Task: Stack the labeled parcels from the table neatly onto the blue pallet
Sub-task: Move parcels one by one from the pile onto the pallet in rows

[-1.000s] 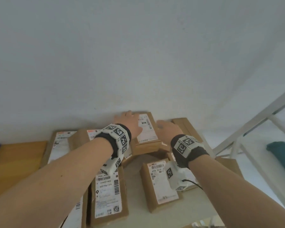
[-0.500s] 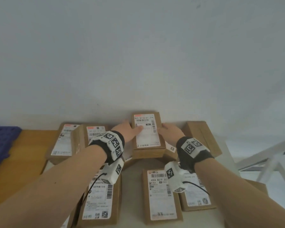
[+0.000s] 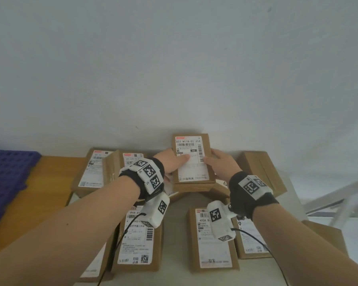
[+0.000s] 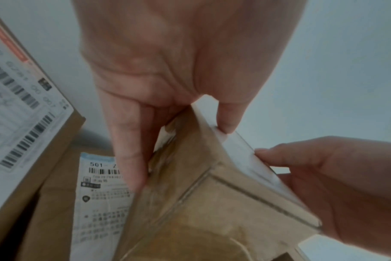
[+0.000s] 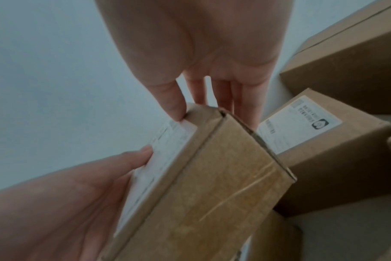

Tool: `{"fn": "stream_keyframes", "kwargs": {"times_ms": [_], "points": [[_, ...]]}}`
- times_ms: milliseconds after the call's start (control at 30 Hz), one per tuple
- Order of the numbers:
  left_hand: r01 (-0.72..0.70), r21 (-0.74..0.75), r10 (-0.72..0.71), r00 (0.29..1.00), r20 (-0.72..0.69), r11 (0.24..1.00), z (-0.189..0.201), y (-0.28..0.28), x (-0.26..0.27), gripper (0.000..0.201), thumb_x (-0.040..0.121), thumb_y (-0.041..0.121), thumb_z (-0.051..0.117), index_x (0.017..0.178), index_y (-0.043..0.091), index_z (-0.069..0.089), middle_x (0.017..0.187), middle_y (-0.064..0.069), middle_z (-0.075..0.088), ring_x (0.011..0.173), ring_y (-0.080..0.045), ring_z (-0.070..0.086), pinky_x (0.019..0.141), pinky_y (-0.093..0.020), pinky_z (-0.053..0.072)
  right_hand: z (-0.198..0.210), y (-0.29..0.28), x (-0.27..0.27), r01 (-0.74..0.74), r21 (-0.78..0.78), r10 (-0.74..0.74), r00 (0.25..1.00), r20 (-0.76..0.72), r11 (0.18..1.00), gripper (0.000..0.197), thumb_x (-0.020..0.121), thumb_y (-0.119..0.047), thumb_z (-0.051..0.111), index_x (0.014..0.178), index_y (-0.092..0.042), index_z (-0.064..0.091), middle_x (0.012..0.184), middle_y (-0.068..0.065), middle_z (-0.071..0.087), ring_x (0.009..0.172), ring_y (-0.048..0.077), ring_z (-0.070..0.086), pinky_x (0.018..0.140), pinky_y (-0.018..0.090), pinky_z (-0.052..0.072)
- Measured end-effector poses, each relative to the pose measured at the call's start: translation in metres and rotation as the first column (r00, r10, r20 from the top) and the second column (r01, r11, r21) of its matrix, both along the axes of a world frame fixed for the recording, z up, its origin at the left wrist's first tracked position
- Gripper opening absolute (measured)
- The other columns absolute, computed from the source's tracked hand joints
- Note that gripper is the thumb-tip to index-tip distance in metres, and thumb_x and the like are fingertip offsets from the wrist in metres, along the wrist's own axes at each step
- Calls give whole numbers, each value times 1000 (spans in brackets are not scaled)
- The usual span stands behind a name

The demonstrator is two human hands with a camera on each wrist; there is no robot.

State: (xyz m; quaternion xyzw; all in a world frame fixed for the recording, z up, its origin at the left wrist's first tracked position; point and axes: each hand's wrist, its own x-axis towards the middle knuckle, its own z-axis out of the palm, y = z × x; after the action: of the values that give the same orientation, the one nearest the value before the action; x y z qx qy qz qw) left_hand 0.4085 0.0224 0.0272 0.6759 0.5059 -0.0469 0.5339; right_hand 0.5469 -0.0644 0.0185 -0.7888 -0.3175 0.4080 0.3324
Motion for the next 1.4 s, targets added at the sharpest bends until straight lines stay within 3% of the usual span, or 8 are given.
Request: {"fn": "stream_keyframes", "kwargs": {"times_ms": [167,400,567,767,1000,1167,1300,1400], "points": [[-17,72,11,997,81,997,11,6,-27,39,96,35,48,130,18,48,121,-3,62,106,-25,62,68,-32,54,16,-2,-33,87,87,-85,996,-25,992,49,89,-14,59,136,-20,48,127,3,62,106,24,63,92,43,53],[-34,43,25,980,198,998,27,10,-81,35,95,30,50,128,18,49,119,-4,64,103,-23,63,77,-37,53,35,-7,-88,186,125,-181,982,-45,975,55,85,-12,65,136,-21,49,117,8,66,100,25,66,88,44,55],[46,92,-66,973,223,995,38,5,-113,30,96,31,49,122,17,51,113,-1,65,93,-18,63,59,-26,49,48,-16,-124,250,131,-242,968,-72,959,57,85,-10,64,139,-20,46,118,6,66,100,24,66,84,39,56],[98,86,-117,957,264,991,46,-9,-142,23,96,32,50,114,19,54,102,2,65,83,-14,62,58,-25,49,58,-39,-160,316,153,-306,948,-85,936,57,87,-9,64,139,-19,45,121,7,65,102,25,67,87,43,56],[81,113,-110,953,282,990,61,-38,-190,30,95,32,51,120,16,55,111,-3,67,95,-21,65,75,-34,55,69,-66,-203,328,198,-308,943,-127,924,54,87,-7,63,138,-18,47,120,6,66,101,23,67,77,34,58],[39,184,-88,958,271,982,68,-70,-237,12,95,32,51,104,24,53,109,1,65,99,-23,65,85,-42,55,73,-94,-247,288,252,-255,954,-156,924,55,88,-6,61,139,-18,45,122,5,65,101,22,66,76,32,56],[15,194,-62,969,238,981,71,-105,-285,34,94,33,51,124,16,53,118,-3,64,96,-20,64,68,-31,54,64,-118,-288,281,266,-233,952,-197,922,54,87,-6,62,137,-19,48,115,3,68,99,20,66,85,39,56],[-17,206,-32,973,229,978,72,-128,-323,22,96,30,49,115,20,55,115,-1,63,94,-19,61,69,-29,51,55,-131,-322,258,268,-193,950,-246,928,48,87,-4,60,133,-18,52,109,1,69,95,19,66,82,36,56]]}}
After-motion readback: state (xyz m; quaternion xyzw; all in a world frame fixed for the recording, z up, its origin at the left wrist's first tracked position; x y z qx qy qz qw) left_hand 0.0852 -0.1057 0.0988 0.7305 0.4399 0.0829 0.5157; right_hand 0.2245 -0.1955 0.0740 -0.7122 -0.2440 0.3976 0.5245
